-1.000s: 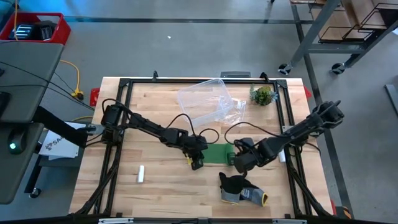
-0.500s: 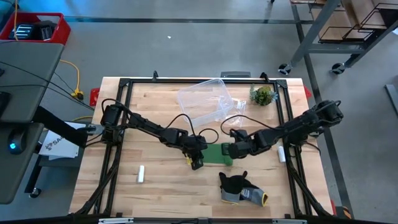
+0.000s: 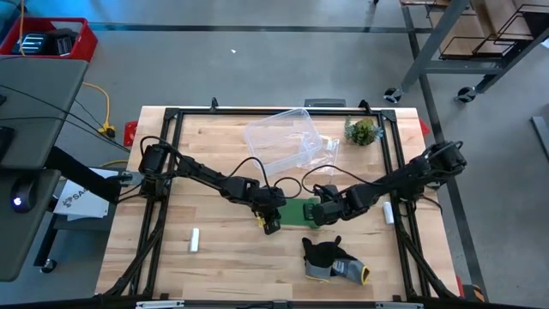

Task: Roll bandage
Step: Roll the green bandage

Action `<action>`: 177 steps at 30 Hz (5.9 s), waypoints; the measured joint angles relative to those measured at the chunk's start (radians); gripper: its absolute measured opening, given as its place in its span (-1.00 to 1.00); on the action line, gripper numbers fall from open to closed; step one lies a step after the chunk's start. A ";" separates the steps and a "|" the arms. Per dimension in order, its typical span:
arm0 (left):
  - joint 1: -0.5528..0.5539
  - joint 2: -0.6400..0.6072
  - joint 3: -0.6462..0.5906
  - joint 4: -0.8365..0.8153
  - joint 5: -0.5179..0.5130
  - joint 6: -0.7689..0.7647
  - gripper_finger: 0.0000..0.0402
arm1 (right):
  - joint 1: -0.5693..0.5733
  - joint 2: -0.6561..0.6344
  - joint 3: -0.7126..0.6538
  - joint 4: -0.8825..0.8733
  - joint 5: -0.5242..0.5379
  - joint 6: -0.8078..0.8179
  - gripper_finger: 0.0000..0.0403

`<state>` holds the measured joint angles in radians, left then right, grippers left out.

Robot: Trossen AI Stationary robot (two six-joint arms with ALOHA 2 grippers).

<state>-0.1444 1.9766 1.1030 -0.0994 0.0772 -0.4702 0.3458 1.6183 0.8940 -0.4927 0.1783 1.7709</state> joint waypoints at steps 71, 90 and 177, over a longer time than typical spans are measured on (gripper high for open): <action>0.007 -0.022 0.001 -0.104 0.021 0.056 -1.00 | 0.036 0.019 0.140 -0.110 0.139 0.048 -1.00; 0.006 -0.022 -0.001 -0.090 0.012 0.053 -1.00 | -0.039 0.193 0.137 0.083 0.042 0.044 -1.00; -0.023 -0.210 -0.005 -0.427 -0.054 0.295 -1.00 | 0.008 0.243 0.140 0.255 0.151 0.091 -1.00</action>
<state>-0.1669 1.7668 1.0979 -0.5264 0.0234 -0.1751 0.3534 1.8614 1.0336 -0.2375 0.3294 1.8623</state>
